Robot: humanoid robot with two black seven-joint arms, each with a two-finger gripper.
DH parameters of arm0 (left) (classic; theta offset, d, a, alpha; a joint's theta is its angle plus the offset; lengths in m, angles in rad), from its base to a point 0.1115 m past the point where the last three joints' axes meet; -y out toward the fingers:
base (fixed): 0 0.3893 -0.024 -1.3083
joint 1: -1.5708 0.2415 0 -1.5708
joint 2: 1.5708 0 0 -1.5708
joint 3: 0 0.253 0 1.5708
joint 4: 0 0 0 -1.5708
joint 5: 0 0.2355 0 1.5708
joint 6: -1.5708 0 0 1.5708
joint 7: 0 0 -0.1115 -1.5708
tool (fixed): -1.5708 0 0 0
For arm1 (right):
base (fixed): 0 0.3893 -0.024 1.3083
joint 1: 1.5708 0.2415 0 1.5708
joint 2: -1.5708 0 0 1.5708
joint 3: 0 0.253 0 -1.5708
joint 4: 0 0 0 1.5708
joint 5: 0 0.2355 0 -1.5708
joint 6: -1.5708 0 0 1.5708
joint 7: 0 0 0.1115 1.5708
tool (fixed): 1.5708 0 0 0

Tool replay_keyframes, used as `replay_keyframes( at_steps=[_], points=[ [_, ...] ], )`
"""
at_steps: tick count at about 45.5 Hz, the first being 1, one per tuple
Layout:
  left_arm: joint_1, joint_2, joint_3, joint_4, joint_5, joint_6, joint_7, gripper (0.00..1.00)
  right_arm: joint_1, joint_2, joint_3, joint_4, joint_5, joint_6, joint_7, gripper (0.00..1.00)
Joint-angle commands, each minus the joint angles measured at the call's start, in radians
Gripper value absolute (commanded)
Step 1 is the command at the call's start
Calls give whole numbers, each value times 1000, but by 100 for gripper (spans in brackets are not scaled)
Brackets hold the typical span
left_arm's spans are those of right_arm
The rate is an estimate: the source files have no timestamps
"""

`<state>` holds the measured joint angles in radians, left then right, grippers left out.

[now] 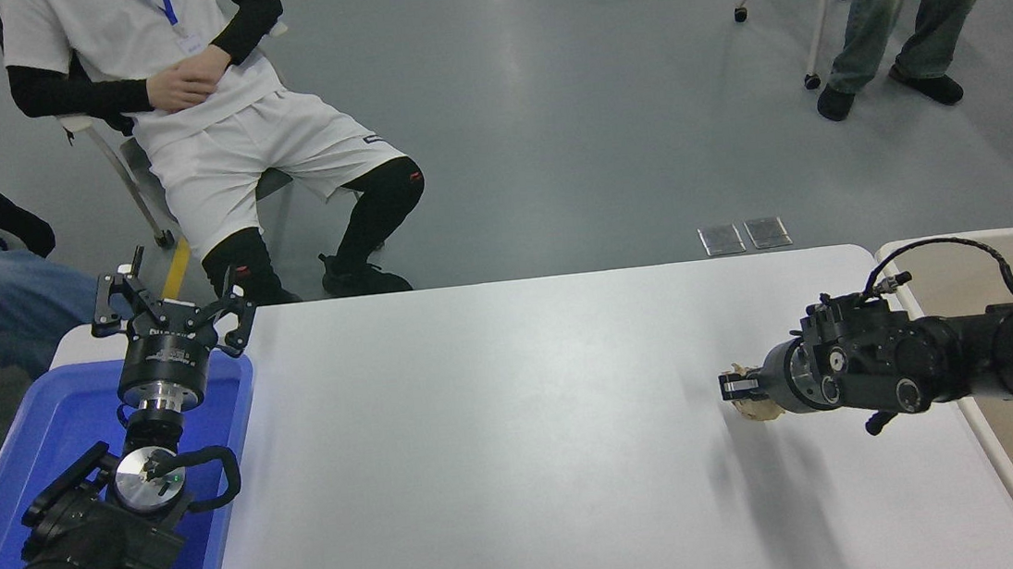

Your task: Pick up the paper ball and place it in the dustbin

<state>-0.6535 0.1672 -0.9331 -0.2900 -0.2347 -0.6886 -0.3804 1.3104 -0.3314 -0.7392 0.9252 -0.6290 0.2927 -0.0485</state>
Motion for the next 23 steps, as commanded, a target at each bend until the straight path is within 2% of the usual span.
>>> replay_keyframes(
  at_steps=[1,7,17,23],
  points=[
    [0,0,-1,0,0,0,0,99,188,-72,-25,104,3,209,1,0],
    [0,0,0,0,1,0,0,99,295,-130,-38,191,-11,261,1,0],
    [0,0,0,0,1,0,0,99,460,-133,-43,211,20,493,1,0],
    [0,0,0,0,0,0,0,99,550,-136,-51,211,43,493,1,0]
  ],
)
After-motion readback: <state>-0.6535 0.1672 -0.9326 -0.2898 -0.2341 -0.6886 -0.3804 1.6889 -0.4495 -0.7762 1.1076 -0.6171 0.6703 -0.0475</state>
